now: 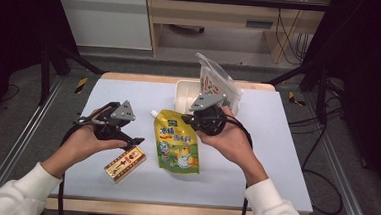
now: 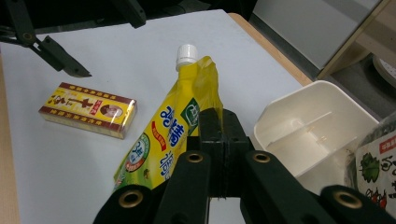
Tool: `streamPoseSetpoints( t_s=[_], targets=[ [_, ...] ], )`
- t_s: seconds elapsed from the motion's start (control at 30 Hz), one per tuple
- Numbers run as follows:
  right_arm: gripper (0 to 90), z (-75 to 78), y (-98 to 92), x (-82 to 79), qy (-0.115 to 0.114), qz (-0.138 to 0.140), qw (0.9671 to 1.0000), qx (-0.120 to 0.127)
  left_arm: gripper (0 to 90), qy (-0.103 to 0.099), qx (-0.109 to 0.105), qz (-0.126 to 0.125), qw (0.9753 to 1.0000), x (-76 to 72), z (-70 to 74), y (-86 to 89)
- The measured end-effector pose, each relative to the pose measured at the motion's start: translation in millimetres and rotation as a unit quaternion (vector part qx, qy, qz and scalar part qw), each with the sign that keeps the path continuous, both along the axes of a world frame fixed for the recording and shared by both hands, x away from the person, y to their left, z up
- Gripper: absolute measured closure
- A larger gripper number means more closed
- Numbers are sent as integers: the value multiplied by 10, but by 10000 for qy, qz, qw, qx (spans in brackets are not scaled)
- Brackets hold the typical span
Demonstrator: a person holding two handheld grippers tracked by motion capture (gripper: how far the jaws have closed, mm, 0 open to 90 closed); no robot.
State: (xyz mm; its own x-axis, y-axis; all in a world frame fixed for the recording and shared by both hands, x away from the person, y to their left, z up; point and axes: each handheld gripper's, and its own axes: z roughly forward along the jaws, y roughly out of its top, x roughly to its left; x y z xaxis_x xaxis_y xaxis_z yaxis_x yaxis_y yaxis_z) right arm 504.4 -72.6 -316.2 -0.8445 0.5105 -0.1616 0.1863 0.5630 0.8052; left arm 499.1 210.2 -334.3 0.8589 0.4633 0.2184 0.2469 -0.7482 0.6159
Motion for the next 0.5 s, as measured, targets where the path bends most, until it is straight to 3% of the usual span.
streamPoseSetpoints(
  t_s=[0.5],
  targets=[
    [900, 109, 96, -22, -168, 279, 9994, -95, 180, -86, 84, -115, 9999, 71, 162, -52]
  ],
)
